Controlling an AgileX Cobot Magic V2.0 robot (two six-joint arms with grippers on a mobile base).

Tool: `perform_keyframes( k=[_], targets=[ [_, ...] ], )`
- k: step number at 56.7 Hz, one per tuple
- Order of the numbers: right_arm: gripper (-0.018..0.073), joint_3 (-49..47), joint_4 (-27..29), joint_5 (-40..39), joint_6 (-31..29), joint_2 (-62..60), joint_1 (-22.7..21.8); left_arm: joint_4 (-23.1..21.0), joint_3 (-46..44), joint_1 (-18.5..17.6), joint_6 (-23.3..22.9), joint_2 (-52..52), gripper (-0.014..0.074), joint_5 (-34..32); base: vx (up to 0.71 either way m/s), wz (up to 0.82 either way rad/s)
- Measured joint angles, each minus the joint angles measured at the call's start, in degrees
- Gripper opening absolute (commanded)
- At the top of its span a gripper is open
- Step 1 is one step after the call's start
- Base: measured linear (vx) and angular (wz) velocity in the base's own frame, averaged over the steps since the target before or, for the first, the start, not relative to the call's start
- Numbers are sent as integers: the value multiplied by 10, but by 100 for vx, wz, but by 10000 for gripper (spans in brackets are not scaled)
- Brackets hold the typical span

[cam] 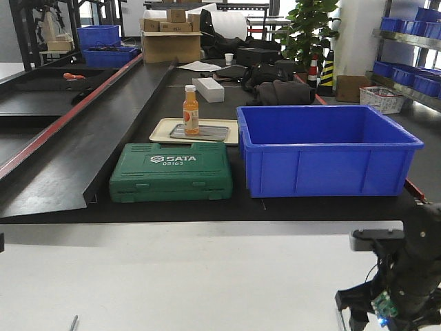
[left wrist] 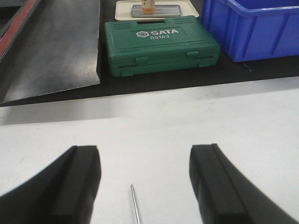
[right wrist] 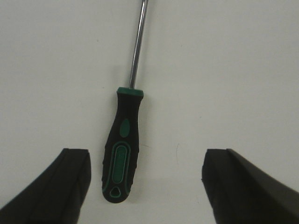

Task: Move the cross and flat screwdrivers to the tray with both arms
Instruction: 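Lower the right gripper and close it on the screwdriver handle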

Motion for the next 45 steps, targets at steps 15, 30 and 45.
perform_keyframes(
  k=[15, 30, 45],
  targets=[
    [548, 0, 44, -26, -5, 70, 0, 0, 0, 0, 0, 0, 534, 17, 0, 0],
    [548, 38, 71, -66, -5, 77, 0, 0, 0, 0, 0, 0, 534, 32, 0, 0],
    [538, 86, 72, -109, 3, 81, 0, 0, 0, 0, 0, 0, 534, 42, 0, 0]
  ],
)
